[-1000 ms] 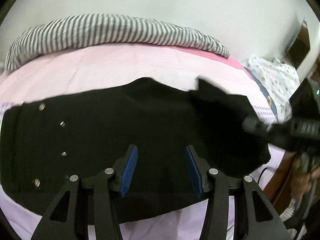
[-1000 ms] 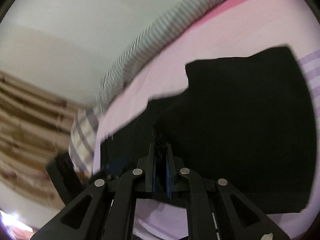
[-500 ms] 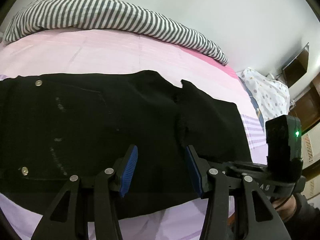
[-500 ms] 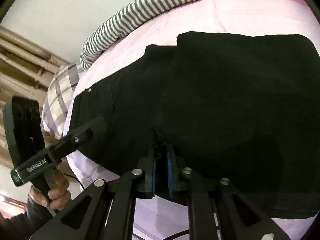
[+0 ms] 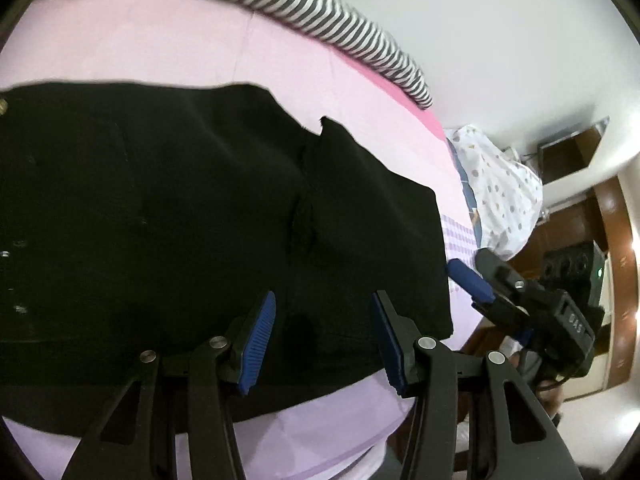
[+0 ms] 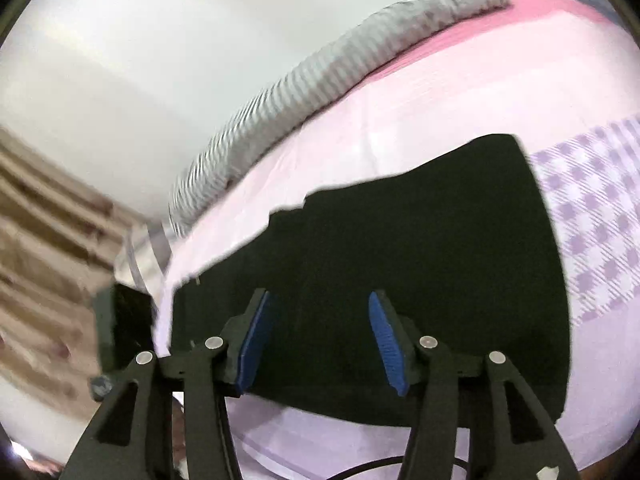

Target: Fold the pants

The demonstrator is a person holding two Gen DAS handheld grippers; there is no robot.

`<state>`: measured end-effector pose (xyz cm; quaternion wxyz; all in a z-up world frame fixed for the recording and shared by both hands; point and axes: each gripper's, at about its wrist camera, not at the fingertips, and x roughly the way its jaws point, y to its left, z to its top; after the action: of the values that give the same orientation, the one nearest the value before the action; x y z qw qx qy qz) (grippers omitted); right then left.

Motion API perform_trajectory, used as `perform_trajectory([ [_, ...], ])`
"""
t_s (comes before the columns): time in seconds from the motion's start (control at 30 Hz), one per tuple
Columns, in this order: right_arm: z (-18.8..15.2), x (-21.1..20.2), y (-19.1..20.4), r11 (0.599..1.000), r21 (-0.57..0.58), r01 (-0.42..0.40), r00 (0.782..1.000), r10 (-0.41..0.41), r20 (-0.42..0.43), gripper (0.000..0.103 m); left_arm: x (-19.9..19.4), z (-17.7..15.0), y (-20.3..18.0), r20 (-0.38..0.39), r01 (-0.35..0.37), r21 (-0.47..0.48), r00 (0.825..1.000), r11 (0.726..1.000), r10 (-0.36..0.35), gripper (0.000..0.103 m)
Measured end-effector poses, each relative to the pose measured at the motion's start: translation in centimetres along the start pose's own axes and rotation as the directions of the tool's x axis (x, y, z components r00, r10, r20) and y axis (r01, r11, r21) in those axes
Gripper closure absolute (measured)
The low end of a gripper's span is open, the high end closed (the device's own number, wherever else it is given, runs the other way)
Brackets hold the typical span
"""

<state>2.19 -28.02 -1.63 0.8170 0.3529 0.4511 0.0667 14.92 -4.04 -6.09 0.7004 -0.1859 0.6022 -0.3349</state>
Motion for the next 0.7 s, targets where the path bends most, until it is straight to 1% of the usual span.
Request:
perform_trajectory([
  [0.1, 0.5, -0.7, -1.0, 1.000, 0.029, -0.002, 0.999, 0.001, 0.036, 0.054, 0.7, 0.8, 0.2, 0.003, -0.019, -0.009, 1.000, 1.000, 0.019, 0.053],
  [0.23, 0.8, -1.0, -1.8, 0.999, 0.044, -0.003, 0.998, 0.001, 0.059, 0.054, 1.8, 1.6, 0.4, -0.007, -0.037, -0.012, 0.999, 0.999, 0.037, 0.053],
  [0.3, 0.9, -1.1, -2.3, 0.999, 0.051, -0.004, 0.998, 0.001, 0.065, 0.054, 2.9, 2.2, 0.5, -0.018, -0.057, -0.010, 0.998, 0.998, 0.057, 0.053],
  [0.47, 1.0, -0.7, -3.2, 0.997, 0.079, -0.016, 0.998, 0.011, 0.058, 0.054, 3.9, 3.1, -0.1, -0.005, -0.056, 0.020, 0.998, 0.998, 0.056, 0.053],
  [0.57, 1.4, -0.7, -3.4, 0.996, 0.084, -0.019, 0.998, 0.014, 0.062, 0.054, 4.1, 2.8, -0.6, -0.009, -0.055, 0.052, 0.998, 0.997, 0.056, 0.054],
  [0.6, 1.5, -0.8, -3.5, 0.996, 0.088, -0.020, 0.998, 0.015, 0.067, 0.054, 4.2, 2.5, -0.9, -0.009, -0.061, 0.067, 0.998, 0.996, 0.061, 0.059],
  [0.63, 1.6, -0.9, -3.6, 0.995, 0.092, -0.025, 0.997, 0.018, 0.071, 0.054, 4.4, 2.3, -0.9, -0.019, -0.061, 0.073, 0.998, 0.995, 0.063, 0.078],
  [0.67, 1.7, -1.0, -3.8, 0.995, 0.098, -0.025, 0.997, 0.017, 0.077, 0.054, 4.9, 2.0, -0.8, -0.035, -0.066, 0.070, 0.997, 0.995, 0.069, 0.086],
  [0.7, 1.7, -1.1, -3.9, 0.994, 0.103, -0.024, 0.997, 0.015, 0.081, 0.054, 4.9, 1.7, -0.7, -0.019, -0.070, 0.064, 0.997, 0.995, 0.071, 0.089],
])
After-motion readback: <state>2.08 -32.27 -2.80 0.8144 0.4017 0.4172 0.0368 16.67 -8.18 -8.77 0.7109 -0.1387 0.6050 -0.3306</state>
